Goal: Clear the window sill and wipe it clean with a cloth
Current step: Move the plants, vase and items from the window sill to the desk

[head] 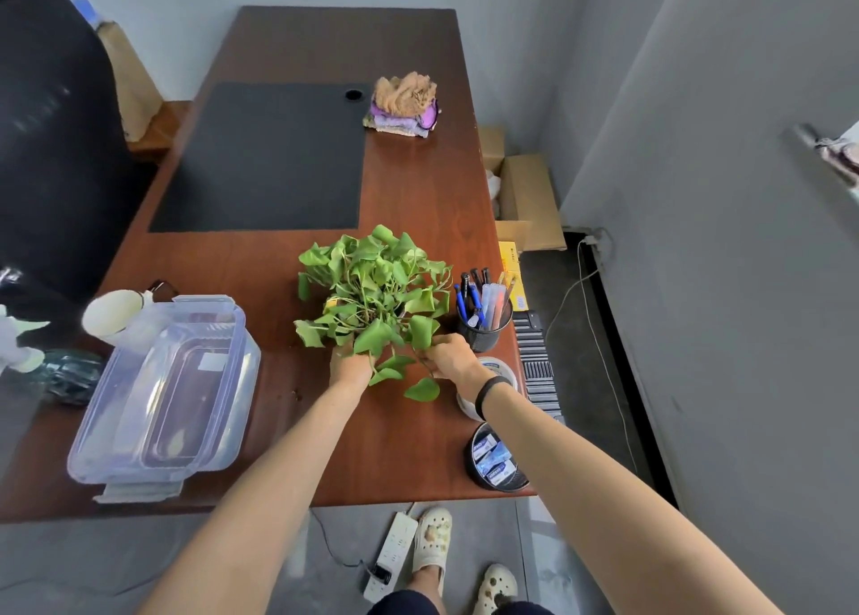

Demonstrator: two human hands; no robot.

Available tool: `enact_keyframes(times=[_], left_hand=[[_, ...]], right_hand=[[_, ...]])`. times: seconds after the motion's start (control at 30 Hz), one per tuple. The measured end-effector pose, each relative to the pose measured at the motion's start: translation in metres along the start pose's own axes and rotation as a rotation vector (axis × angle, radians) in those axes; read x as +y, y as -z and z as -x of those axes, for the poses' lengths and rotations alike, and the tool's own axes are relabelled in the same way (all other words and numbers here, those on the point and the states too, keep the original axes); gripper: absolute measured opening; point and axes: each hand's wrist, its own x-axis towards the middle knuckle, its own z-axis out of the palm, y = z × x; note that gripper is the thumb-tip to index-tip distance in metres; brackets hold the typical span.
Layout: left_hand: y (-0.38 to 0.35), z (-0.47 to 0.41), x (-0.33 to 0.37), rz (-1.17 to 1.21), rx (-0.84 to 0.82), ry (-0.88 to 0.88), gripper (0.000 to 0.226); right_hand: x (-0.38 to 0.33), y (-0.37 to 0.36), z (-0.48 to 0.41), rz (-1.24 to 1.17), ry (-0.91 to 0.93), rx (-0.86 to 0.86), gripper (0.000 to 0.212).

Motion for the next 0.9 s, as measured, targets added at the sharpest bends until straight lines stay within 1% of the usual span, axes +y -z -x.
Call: enact_keyframes(times=[0.07, 0.2, 0.27, 0.3, 0.43, 0.47, 0.5, 0.53, 0.6, 0.67, 0.73, 0.83, 0.9], left_hand=[[0.003, 0.006, -0.001, 0.014, 0.008, 0.06, 0.011], [0.012, 0.026, -0.006, -0.127, 0.038, 0.122, 0.036], [0.014, 0.04, -0.006, -0.14, 0.069, 0.131, 0.042], [0.013, 0.047, -0.006, -0.133, 0.105, 0.144, 0.043], [0.002, 0.091, 0.001, -0.081, 0.36, 0.319, 0.045], [-0.006, 0.107, 0.006, -0.069, 0.397, 0.317, 0.045], [-0.016, 0.124, 0.012, -0.071, 0.423, 0.271, 0.043], [-0.028, 0.141, 0.018, -0.08, 0.443, 0.18, 0.039], [-0.058, 0.173, 0.033, -0.107, 0.433, -0.071, 0.031], [-0.095, 0.199, 0.053, -0.149, 0.349, -0.32, 0.027], [-0.137, 0.221, 0.076, -0.172, 0.235, -0.502, 0.026], [-0.198, 0.259, 0.109, -0.23, 0.06, -0.634, 0.027], [-0.235, 0.285, 0.127, -0.267, -0.05, -0.682, 0.026]], right_hand=[[0.002, 0.001, 0.004, -0.052, 0.036, -0.015, 0.028], [0.005, 0.008, 0.025, -0.079, 0.111, -0.049, 0.02], [0.007, 0.016, 0.042, -0.115, 0.144, -0.05, 0.016], [0.008, 0.02, 0.051, -0.132, 0.157, -0.045, 0.012], [0.025, 0.035, 0.078, -0.125, 0.171, -0.03, 0.02], [0.032, 0.043, 0.084, -0.109, 0.178, -0.007, 0.022], [0.039, 0.053, 0.091, -0.099, 0.176, 0.016, 0.024], [0.045, 0.065, 0.096, -0.105, 0.175, 0.026, 0.026], [0.056, 0.095, 0.109, -0.136, 0.187, 0.056, 0.025], [0.066, 0.132, 0.125, -0.148, 0.222, 0.104, 0.019], [0.079, 0.176, 0.144, -0.199, 0.234, 0.174, 0.016], [0.098, 0.243, 0.174, -0.265, 0.226, 0.303, 0.021], [0.113, 0.287, 0.197, -0.335, 0.215, 0.394, 0.024]])
